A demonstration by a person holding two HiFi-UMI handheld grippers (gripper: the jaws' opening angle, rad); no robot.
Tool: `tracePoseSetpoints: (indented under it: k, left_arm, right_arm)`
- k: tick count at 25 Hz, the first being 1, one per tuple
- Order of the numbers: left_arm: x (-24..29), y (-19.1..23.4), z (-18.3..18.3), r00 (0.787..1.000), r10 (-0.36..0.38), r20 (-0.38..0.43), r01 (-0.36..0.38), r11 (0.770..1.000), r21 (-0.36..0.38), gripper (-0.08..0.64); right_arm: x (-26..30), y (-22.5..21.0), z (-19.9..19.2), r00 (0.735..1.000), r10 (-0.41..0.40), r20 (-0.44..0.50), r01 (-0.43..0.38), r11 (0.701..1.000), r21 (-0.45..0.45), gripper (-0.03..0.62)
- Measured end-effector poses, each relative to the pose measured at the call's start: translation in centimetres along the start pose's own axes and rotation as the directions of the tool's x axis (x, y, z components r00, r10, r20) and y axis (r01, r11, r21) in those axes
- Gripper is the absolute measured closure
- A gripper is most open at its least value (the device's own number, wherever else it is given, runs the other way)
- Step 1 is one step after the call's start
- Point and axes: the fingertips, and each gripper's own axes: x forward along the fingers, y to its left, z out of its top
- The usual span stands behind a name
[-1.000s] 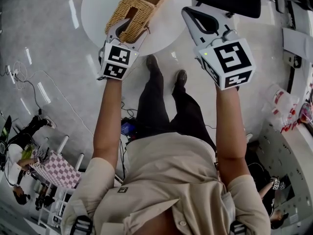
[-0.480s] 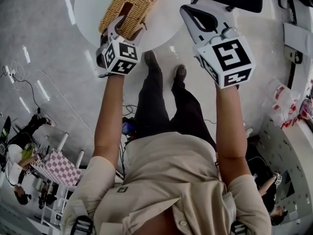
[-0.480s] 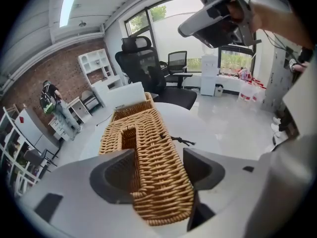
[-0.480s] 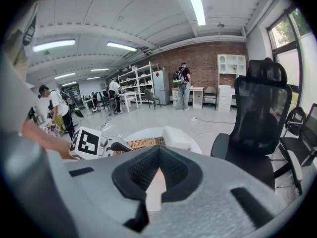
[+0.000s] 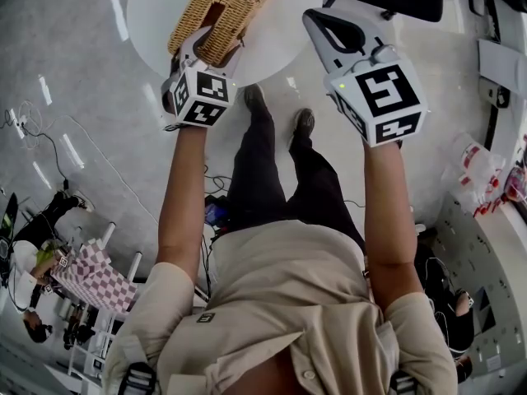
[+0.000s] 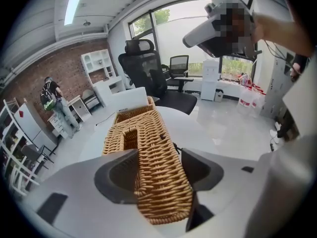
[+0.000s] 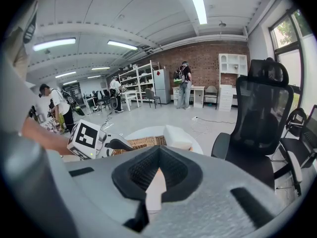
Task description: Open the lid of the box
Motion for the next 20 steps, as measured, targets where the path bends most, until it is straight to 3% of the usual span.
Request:
tracePoseSetpoints:
  k: [6, 9, 12, 20]
  left_arm:
    - [-1.5, 0.8, 0.9, 1.000, 0.006, 0.027, -0.005, 1.000, -0.022, 0.312]
    - [-2.3, 1.1, 1.5, 0.999, 0.017, 0.044, -0.017, 1.000, -0.007, 0.330]
    - [-3.1, 1.2, 2.3, 0.998, 0.027, 0.065, -0.028, 0.999, 0.028, 0.394]
    - [-5.2, 2.5, 3.8, 0.994, 0.057, 0.096, -0.062, 0.997, 0.051, 0.441]
  right_arm:
    - [0.0, -0.1, 0.7, 1.000, 0.001, 0.003, 0.000, 1.000, -0.008, 0.600]
    - [0.1, -0.3, 0.9, 1.000, 0.002, 0.005, -0.002, 1.000, -0.008, 0.600]
    - [0.1, -0.3, 1.2, 1.000, 0.005, 0.008, -0.005, 1.000, -0.008, 0.600]
    - [-0.6, -0.5, 2.8, 1.000, 0.007, 0.024, -0.007, 1.000, -0.011, 0.600]
